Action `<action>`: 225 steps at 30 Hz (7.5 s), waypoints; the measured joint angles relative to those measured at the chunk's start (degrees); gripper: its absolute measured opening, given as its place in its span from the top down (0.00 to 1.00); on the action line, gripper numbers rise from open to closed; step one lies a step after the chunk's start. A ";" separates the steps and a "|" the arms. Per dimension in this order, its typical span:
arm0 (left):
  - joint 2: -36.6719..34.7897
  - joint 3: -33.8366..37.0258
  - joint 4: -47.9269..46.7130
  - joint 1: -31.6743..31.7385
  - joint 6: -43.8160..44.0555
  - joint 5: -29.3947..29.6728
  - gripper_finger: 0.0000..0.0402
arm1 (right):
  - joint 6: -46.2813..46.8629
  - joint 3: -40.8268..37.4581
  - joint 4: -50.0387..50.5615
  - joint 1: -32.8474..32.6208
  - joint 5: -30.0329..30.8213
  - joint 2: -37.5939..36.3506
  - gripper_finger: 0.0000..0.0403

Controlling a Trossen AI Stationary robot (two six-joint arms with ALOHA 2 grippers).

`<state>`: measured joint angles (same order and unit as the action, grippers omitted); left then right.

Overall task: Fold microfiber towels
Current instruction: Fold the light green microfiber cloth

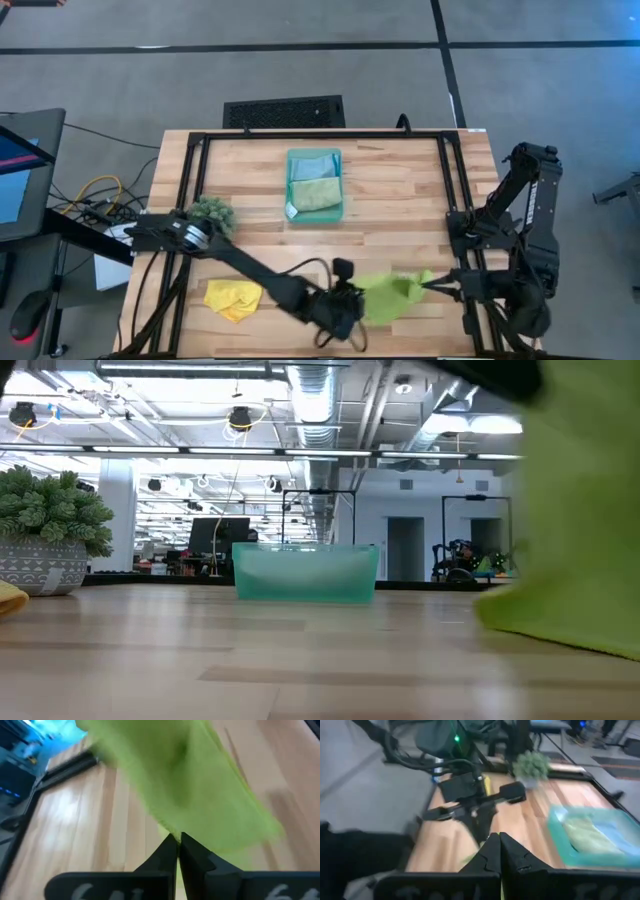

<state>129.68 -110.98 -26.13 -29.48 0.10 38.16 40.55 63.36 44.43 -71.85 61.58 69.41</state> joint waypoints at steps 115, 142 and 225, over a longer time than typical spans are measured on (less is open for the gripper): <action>0.44 14.54 -28.48 11.75 25.26 9.72 0.47 | 5.07 -18.32 -1.50 30.95 -37.76 23.61 0.94; 0.03 12.95 -39.56 0.54 48.92 6.45 0.62 | 17.97 -16.42 10.88 38.15 -16.22 16.22 0.54; 2.39 9.03 -23.66 -0.09 33.65 -9.34 0.62 | -0.11 -24.20 -23.24 25.43 -50.59 9.83 0.52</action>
<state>132.07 -101.95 -49.80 -29.57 33.75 28.83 40.44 39.16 21.18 -46.42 10.99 79.24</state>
